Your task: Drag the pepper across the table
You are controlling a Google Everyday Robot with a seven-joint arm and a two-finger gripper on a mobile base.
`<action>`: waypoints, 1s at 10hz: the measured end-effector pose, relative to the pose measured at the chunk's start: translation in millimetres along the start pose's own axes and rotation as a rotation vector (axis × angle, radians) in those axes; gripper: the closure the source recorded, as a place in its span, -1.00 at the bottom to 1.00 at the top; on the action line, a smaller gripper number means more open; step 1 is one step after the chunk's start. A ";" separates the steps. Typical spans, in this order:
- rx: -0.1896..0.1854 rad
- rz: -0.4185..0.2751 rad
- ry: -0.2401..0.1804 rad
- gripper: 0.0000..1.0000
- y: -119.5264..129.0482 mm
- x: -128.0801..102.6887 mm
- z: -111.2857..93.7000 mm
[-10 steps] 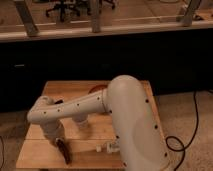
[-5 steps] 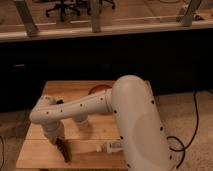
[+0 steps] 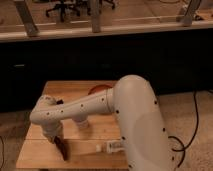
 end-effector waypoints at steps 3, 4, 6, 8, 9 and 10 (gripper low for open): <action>-0.004 -0.006 0.011 1.00 -5.2 6.7 2.9; -0.008 -0.008 0.015 1.00 -6.4 9.3 4.3; -0.010 -0.008 0.020 1.00 -7.4 13.0 5.8; -0.011 -0.008 0.029 1.00 -7.7 19.1 6.2; -0.010 -0.010 0.033 1.00 -8.4 21.7 6.1; -0.008 -0.013 0.038 1.00 -9.6 24.9 5.5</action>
